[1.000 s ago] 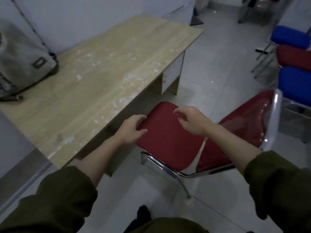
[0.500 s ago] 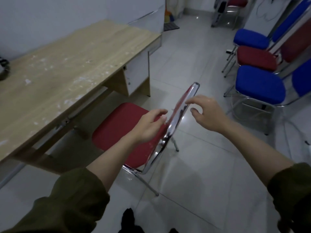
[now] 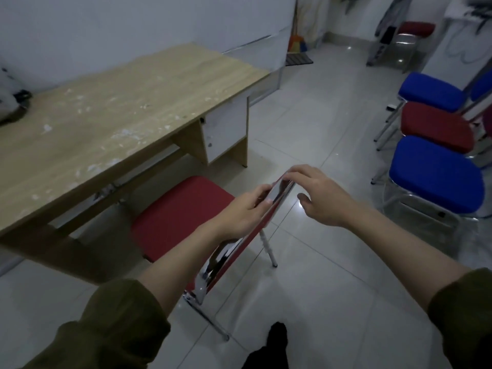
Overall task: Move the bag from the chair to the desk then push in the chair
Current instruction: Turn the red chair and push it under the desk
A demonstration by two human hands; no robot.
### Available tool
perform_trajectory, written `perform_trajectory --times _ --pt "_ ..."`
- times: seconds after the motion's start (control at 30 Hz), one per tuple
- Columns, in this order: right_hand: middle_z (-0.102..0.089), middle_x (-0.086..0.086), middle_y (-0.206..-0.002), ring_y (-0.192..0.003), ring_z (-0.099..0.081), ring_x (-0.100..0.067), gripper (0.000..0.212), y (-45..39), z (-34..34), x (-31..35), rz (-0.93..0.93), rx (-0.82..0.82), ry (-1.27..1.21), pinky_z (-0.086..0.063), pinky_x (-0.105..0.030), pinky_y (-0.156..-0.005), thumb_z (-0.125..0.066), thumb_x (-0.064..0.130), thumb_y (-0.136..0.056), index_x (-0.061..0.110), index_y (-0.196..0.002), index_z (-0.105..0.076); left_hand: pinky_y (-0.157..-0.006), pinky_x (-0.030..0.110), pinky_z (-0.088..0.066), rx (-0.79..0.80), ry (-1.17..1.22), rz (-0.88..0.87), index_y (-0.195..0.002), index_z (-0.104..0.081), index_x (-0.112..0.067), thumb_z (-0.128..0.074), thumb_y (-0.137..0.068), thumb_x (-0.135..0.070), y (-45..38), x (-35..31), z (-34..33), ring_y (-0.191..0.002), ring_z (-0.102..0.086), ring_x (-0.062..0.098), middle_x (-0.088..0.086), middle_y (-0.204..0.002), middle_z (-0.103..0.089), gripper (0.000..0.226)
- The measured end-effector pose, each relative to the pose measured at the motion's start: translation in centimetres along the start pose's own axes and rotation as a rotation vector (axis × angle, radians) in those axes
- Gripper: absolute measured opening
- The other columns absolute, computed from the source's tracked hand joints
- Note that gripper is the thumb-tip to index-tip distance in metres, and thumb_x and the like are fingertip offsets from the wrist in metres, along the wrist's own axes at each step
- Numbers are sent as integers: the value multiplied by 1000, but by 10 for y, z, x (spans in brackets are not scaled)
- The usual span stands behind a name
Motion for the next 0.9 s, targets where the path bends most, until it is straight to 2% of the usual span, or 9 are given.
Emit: perform_trajectory --times 0.13,0.23,0.3,0.37,0.43,0.6,0.73,0.8,0.9 --pt "-55 -13 -123 -115 -44 -32 35 -23 9 -25 107 72 13 -40 -43 -98 -53 -1 -83 10 -116 -53 -96 26 -44 -42 37 19 -131 -42 -28 -40 -95 -31 -10 -2 -2 -113 -53 5 -9 -123 -56 37" --pt "-60 -10 -114 -109 -49 -29 27 -36 11 -36 224 140 13 -46 -44 -94 -56 5 -84 12 -111 -55 -90 11 -43 -62 31 53 -129 -42 -37 -41 -94 -33 -9 -4 -2 -105 -52 -10 -25 -114 -53 35" --pt "-59 -7 -110 -101 -52 -22 24 -45 10 -42 287 199 -17 -49 -36 -87 -59 10 -84 14 -107 -56 -86 5 -43 -93 21 90 -127 -45 -35 -44 -93 -31 -9 -5 -3 -104 -52 -13 -26 -112 -55 35" --pt "-54 -4 -106 -92 -53 -16 24 -52 8 -47 311 254 -73 -48 -24 -79 -62 15 -83 15 -105 -55 -83 4 -44 -164 -13 134 -124 -51 -28 -50 -90 -31 -6 -5 -2 -100 -56 -10 -16 -109 -61 34" --pt "-49 -1 -102 -85 -52 -15 25 -55 4 -50 351 270 -107 -45 -18 -74 -64 14 -81 14 -104 -55 -79 6 -45 -264 -99 173 -117 -57 -24 -57 -86 -33 -2 -5 0 -90 -59 -8 -10 -104 -66 32" --pt "-59 -16 -101 -77 -60 -34 27 -63 -7 -59 528 253 -108 -56 -46 -65 -61 1 -78 8 -104 -56 -82 31 -54 -440 -341 341 -112 -60 -21 -56 -80 -51 14 -14 -4 -91 -64 5 -4 -104 -71 44" --pt "-65 -17 -104 -85 -62 -38 28 -69 -5 -66 659 252 -119 -52 -44 -67 -53 1 -81 6 -108 -56 -87 37 -51 -512 -455 555 -117 -57 -23 -48 -70 -65 33 -21 -22 -102 -62 15 -4 -115 -67 64" --pt "-65 -18 -104 -86 -61 -39 31 -69 -7 -69 680 251 -149 -51 -44 -69 -54 -4 -79 6 -109 -57 -89 38 -48 -590 -553 700 -118 -57 -21 -60 -71 -50 45 -20 -32 -104 -60 21 0 -115 -66 56" --pt "-63 -17 -103 -88 -57 -38 33 -68 -13 -73 685 250 -167 -49 -43 -67 -53 -7 -80 8 -110 -55 -81 41 -44 -845 -646 847 -105 -64 -19 -73 -65 -16 54 -18 -49 -97 -61 33 8 -100 -69 40"
Point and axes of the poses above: each hand's wrist, its own y-axis away from the middle knuckle, its own z-axis out of the back of the hand, x = y × z, the point moved 3 cm from there along -y, towards the middle knuckle
